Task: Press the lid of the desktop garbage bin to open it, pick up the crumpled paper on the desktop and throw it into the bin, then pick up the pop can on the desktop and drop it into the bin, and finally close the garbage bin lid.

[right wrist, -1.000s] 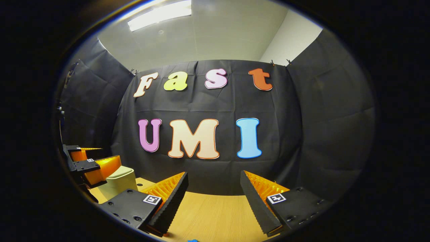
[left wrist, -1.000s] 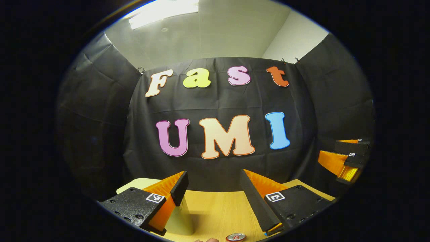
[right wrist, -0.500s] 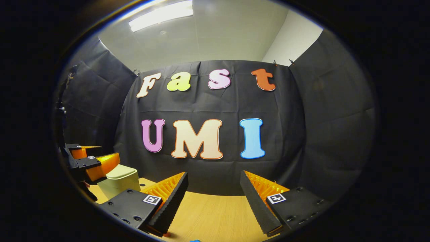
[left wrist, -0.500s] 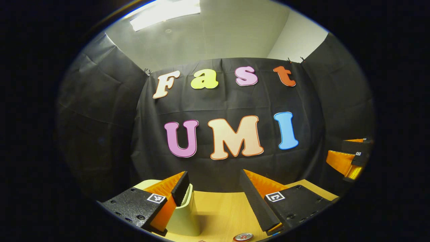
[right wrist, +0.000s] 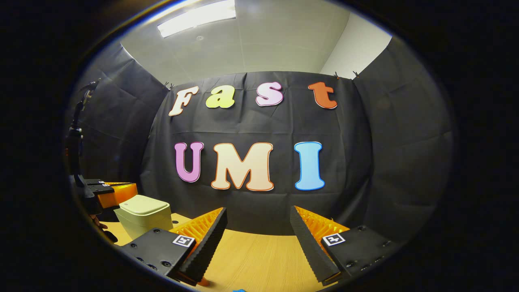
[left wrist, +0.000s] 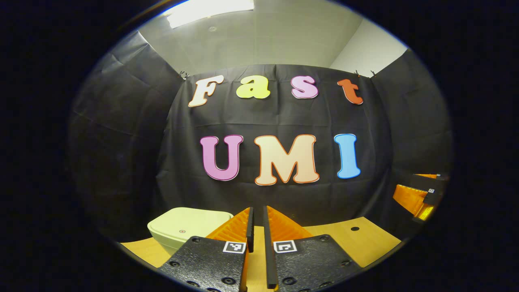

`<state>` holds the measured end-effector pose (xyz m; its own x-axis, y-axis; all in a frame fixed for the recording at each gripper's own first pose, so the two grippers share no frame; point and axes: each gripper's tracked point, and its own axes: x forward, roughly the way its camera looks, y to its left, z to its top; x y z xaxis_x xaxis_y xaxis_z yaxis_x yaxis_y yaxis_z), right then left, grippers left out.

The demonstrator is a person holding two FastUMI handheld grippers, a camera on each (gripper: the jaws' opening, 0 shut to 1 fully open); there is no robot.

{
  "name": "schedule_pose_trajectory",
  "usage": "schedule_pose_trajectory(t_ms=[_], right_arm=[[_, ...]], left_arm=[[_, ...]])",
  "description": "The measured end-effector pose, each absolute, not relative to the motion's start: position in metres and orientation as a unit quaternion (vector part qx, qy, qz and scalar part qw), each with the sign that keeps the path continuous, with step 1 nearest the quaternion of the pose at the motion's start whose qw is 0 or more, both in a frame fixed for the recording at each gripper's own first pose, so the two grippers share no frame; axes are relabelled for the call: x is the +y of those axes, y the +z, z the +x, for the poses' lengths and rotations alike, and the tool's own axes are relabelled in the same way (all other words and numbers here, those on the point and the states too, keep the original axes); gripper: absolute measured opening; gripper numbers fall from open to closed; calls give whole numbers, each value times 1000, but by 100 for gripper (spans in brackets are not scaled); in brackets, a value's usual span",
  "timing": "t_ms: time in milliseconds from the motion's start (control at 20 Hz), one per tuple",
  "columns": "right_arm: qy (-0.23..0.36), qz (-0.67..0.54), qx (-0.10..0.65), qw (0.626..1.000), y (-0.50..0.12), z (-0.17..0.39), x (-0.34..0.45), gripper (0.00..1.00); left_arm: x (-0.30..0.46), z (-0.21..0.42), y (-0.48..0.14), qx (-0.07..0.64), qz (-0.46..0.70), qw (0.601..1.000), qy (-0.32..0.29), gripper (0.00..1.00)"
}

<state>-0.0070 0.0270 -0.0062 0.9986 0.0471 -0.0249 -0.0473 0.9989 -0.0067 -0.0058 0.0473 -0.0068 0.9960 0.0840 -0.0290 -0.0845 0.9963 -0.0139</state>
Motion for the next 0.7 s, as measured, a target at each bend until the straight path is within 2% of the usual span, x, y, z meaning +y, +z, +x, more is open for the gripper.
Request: schedule_pose_trajectory(t_ms=[100,700], right_arm=[[27,-3,12,1000,-7,-6,33,98],[27,-13,37,999,-26,-7,76,98]], left_arm=[[57,-7,-14,21,-4,998,51,0],[160,5,-63,75,-8,989,124,0]])
